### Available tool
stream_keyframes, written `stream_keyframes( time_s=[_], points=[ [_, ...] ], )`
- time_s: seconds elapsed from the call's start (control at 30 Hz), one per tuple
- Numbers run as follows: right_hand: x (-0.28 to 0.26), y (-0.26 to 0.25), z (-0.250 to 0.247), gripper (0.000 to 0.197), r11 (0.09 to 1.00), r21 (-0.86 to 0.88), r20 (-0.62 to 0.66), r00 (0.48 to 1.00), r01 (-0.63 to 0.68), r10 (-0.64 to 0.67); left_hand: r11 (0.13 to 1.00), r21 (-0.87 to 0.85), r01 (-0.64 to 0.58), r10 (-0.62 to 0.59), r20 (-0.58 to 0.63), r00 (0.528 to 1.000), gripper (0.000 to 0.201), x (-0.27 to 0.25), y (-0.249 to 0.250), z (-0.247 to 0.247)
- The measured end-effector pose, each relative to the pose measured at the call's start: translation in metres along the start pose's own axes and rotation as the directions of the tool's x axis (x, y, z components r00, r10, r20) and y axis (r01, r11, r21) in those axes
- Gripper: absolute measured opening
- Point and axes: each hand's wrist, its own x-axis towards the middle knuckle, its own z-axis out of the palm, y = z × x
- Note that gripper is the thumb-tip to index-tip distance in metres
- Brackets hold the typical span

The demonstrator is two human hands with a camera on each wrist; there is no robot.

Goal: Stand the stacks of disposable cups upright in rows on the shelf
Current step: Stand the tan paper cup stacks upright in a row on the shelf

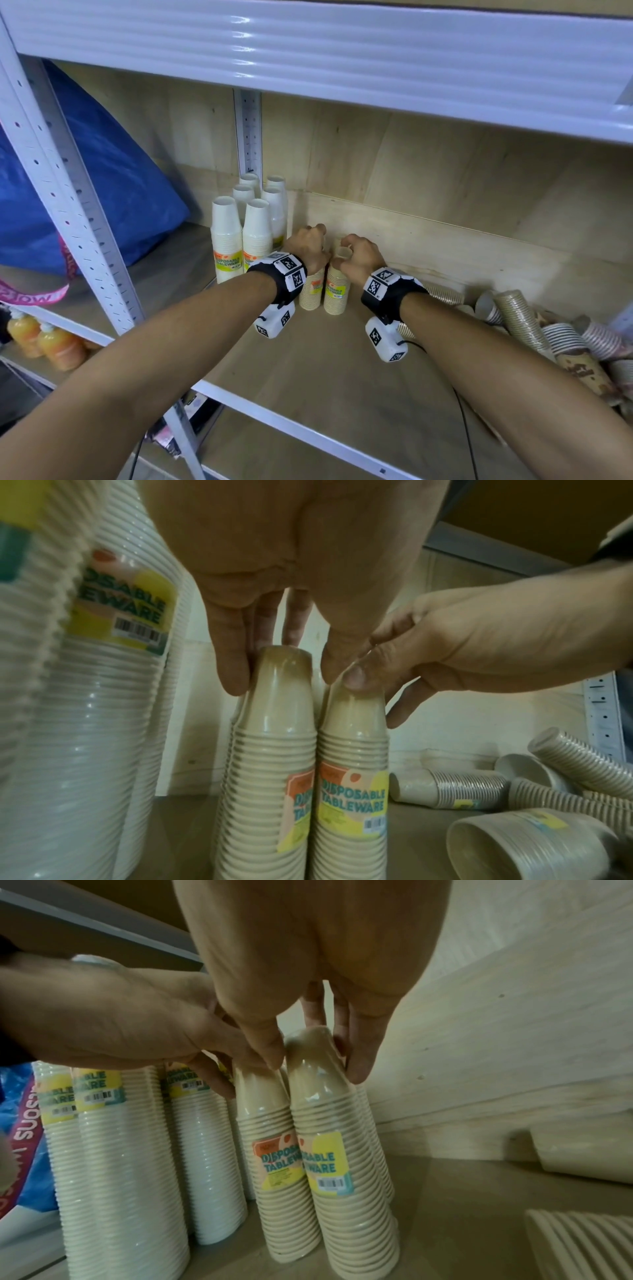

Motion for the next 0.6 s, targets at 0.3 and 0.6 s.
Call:
stream_keyframes(
  time_s=[0.3, 0.6],
  points=[
    [0.0017, -0.0020, 0.0032, 0.037, 0.999, -0.014, 0.023, 0.999, 0.041, -0.041, 1.000, 0.007, -0.025, 0.025, 0.001, 1.000, 0.039, 0.0012, -0.0033, 0.0004],
    [0.0029, -0.0007, 0.0048, 0.030, 0.998, 0.037, 0.037, 0.998, 0.048, -0.050, 0.999, -0.029, -0.017, 0.018, 0.022, 1.000, 0.040, 0.0021, -0.0041, -0.0005]
  ],
)
